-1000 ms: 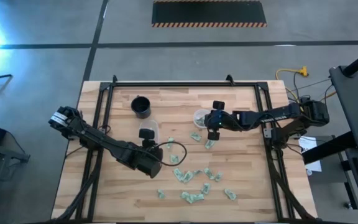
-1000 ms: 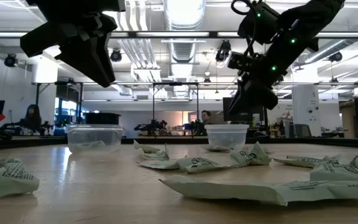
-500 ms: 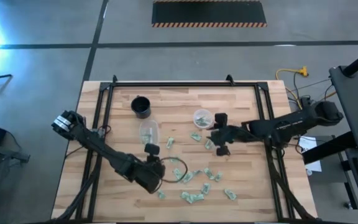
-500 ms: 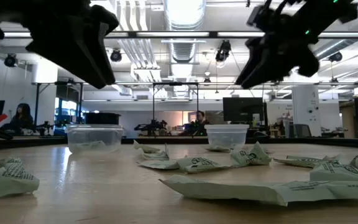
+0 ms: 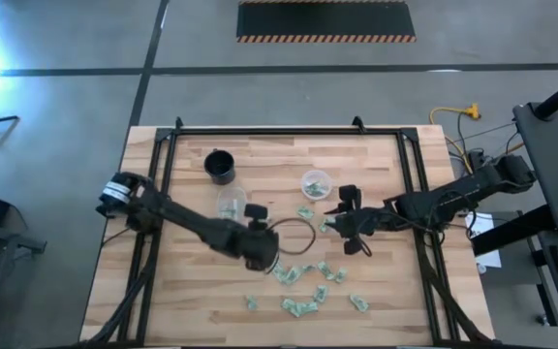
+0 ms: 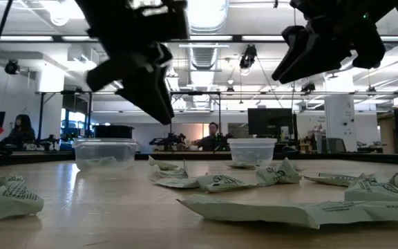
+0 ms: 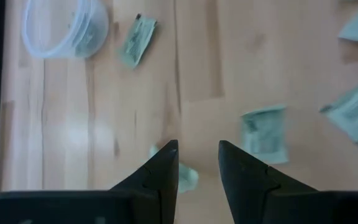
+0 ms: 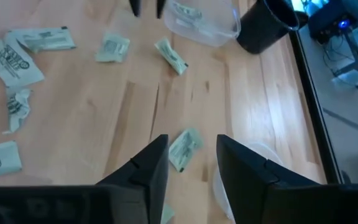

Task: Pick and place items into bin
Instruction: Put the stevia packet into the left transparent bin

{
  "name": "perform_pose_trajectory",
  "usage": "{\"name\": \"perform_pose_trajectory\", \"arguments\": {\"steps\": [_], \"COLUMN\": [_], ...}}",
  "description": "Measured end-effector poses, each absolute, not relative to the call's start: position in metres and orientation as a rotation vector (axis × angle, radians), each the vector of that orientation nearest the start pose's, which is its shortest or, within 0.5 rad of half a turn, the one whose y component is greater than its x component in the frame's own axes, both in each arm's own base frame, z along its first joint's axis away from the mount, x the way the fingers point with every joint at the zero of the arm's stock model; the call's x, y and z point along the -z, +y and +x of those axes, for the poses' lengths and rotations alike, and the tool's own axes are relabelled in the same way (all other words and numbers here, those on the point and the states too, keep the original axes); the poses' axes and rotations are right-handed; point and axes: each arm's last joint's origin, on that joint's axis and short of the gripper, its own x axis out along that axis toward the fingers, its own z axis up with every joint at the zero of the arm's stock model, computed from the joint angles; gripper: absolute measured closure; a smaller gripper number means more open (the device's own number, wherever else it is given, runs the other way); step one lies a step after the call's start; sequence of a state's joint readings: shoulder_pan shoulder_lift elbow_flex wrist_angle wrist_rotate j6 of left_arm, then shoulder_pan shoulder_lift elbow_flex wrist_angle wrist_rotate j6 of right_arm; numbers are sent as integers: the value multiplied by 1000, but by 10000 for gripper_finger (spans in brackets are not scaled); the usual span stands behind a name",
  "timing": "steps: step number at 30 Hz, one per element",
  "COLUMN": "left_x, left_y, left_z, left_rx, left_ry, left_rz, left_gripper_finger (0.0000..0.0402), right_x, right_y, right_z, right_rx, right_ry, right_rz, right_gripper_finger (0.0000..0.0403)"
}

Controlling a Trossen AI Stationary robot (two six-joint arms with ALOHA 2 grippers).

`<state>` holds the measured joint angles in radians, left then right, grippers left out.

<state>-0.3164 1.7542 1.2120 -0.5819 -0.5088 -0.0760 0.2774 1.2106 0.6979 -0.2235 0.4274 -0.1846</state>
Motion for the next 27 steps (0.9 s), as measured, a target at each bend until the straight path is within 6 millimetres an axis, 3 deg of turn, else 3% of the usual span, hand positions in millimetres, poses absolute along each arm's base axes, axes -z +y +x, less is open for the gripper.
{"name": "perform_pose_trajectory", "arguments": {"steps": [9,19,27], "left_x": [-201,-170,-167], "left_y": [-65,-65,-57], "left_z": [343,350,351], "left_rx": [-150,-158,-188], "left_ry": [1082,1171,1182], "left_rz": [333,414,387], "left_gripper_finger": [304,269,260], "right_x": [-217,-217,-217], "right_y": [53,53,53], "right_z": [231,231,231], "right_rx": [84,84,84], "right_ry": [742,744,744], "right_rz": [-424,-421,-418], "right_gripper_finger": [275,273,273]}}
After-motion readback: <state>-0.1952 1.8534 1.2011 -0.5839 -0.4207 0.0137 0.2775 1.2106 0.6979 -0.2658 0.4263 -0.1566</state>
